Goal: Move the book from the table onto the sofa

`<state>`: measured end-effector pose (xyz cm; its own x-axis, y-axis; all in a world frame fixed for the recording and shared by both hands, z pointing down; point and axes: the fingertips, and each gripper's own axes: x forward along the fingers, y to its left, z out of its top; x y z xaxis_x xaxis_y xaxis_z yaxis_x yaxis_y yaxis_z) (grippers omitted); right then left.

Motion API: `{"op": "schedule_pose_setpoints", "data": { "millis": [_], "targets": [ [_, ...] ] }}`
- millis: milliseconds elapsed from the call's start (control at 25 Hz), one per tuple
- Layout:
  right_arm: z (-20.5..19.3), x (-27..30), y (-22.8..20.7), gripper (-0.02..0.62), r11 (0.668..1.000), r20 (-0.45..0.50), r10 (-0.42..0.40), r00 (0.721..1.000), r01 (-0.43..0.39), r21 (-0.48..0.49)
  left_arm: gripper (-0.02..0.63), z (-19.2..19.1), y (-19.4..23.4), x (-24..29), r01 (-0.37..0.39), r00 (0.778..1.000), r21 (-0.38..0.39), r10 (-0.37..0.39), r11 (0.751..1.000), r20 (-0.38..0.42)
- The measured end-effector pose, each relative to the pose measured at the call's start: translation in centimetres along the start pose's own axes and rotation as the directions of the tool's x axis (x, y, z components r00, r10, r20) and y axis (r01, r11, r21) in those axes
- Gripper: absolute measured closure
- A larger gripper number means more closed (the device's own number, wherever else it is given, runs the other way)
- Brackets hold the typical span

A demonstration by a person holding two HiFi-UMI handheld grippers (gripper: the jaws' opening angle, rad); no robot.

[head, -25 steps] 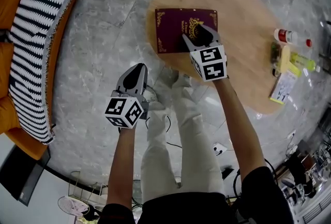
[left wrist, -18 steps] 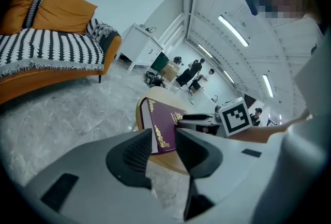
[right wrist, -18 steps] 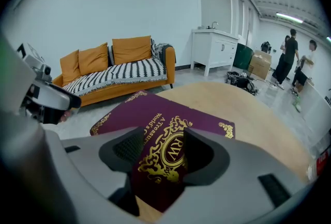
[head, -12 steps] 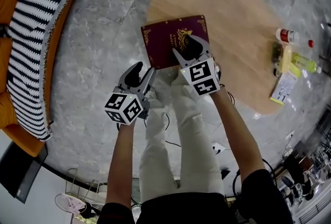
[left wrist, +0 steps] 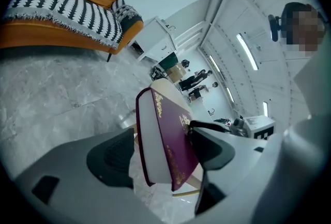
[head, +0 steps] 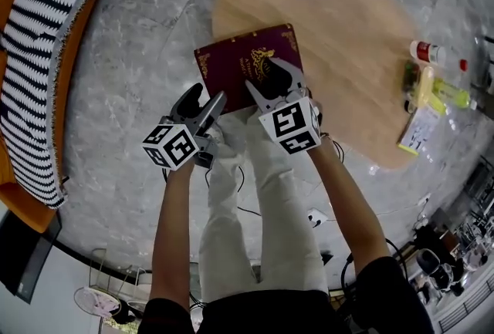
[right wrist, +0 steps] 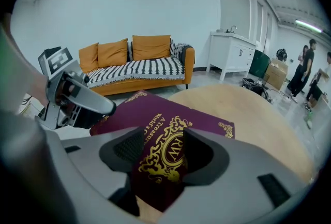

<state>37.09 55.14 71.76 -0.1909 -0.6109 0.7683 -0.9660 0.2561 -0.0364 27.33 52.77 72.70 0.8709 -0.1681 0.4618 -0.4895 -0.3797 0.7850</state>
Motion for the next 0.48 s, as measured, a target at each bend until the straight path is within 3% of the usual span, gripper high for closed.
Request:
{"op": "schedule_pose_setpoints", "data": {
  "millis": [240, 480],
  "targets": [
    [-0.4, -0.4, 1.0, 0.348, 1.000, 0.011, 0.012, 1.000, -0.011, -0.019, 0.245, -0.8, 0.8, 0.6, 0.062, 0.998, -0.133, -0.061, 0.989, 0.018],
    [-0.7, -0.7, 2.0, 0.350, 0.998, 0.019, 0.028, 0.999, -0.027, -0.049, 0.244, -1.6, 0.8, 1.4, 0.112, 0.994, -0.179, -0.112, 0.978, 0.008]
  ]
}}
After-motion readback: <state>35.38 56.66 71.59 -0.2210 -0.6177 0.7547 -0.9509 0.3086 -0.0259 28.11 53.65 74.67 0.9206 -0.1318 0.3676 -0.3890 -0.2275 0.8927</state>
